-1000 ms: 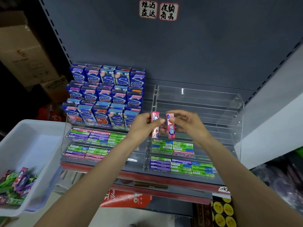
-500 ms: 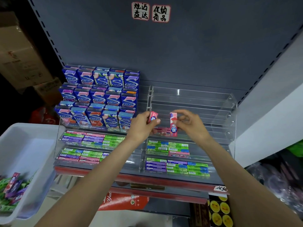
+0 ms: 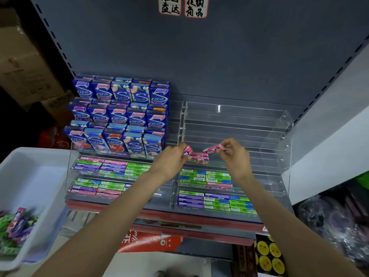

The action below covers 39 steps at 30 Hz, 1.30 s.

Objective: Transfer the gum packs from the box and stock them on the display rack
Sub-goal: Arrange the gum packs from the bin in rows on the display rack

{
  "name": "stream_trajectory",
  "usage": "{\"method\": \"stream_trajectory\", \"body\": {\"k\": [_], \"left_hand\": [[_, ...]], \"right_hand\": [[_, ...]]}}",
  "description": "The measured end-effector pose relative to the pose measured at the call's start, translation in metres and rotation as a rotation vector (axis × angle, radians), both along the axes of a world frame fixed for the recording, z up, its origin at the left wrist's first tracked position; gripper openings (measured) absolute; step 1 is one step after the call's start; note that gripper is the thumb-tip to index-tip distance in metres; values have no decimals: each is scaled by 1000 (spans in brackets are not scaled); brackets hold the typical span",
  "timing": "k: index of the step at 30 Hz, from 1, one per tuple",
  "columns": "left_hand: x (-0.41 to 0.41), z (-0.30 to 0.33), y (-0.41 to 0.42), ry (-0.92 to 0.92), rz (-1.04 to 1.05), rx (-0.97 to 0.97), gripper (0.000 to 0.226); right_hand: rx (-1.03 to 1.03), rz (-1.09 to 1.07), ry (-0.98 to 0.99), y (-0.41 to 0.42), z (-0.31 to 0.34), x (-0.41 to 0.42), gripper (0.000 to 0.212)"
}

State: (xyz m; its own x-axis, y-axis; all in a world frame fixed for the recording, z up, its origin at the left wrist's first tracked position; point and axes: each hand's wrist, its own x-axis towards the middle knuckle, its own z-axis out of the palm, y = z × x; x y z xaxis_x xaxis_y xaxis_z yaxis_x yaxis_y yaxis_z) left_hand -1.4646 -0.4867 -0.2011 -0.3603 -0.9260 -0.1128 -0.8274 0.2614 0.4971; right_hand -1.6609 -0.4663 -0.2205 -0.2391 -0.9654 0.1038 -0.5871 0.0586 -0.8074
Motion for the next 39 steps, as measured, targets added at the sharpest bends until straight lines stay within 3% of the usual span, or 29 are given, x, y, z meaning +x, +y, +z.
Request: {"method": "stream_trajectory", "body": {"k": [5,12,15,22,31,37,39], "left_hand": [[3,1,-1,84,-3,63,19],[7,3,3,497,131,276,12],[9,7,3,560,133,376,23],[11,10,1,529,92,226,43],[-10,18,-16,447,61,-58,22],[-9,12,-20,525,120,-40,20],[-10,12,-20,604,156,3,31]], "right_hand": [[-34,66,297,-1,-7,9,16],[50,58,353,-2,-8,21,14],[106,99,391,-4,-11,23,14],[107,260,350,-8,-8,16,25],[184,389,346,-11,0,8,29],[200,361,314,-9,0,10,31],[223,326,253,-7,0,9,30]]}}
